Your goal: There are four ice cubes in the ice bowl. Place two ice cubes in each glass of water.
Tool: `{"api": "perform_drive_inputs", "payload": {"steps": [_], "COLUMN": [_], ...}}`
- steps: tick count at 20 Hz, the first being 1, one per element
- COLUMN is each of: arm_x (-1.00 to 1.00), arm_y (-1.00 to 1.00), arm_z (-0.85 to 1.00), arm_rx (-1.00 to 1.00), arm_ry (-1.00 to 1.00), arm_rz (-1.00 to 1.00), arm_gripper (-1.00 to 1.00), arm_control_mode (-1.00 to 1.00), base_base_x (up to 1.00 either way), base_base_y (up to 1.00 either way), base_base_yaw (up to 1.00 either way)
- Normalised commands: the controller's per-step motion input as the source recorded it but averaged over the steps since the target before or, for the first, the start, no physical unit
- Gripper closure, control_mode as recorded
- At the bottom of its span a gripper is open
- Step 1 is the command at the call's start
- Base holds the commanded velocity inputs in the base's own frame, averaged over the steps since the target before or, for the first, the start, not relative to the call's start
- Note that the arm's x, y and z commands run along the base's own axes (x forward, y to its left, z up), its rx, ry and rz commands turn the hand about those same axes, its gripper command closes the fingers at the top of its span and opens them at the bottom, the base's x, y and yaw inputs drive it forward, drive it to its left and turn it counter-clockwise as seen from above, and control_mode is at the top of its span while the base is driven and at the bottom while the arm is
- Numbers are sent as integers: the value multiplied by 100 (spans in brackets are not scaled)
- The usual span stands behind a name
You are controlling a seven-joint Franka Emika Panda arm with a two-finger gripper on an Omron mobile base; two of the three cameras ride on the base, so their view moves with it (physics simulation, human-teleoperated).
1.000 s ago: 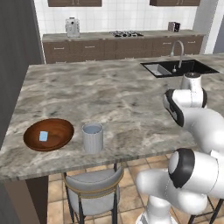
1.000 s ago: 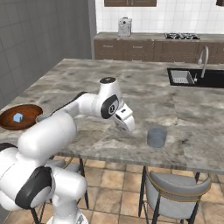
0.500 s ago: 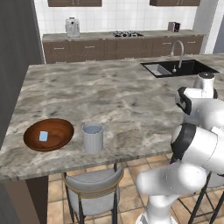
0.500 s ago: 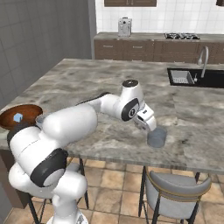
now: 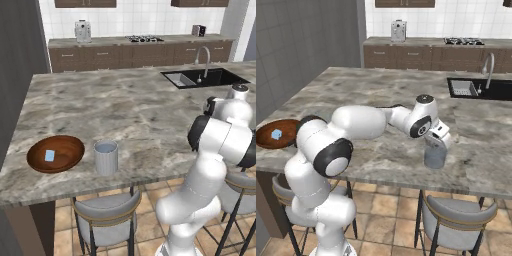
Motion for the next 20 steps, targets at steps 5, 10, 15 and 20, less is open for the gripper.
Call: {"api": "perform_drive_inputs", "payload": {"steps": [5,10,15,20], "arm_x": [49,38,11,28], "arm_y": [-16,-13,-11,0], "arm_z": [-30,-34,-40,-33], "arm_rx": [0,0,0,-2], "arm_ry": [0,0,0,5], "arm_rz": [3,3,0,0], "arm_gripper": [100,100,100,100], "arm_control_mode": [-100,-100,-100,-100], "base_base_x": [0,0,0,0], "base_base_y": [0,0,0,0], "base_base_yaw": [0,0,0,0]}}
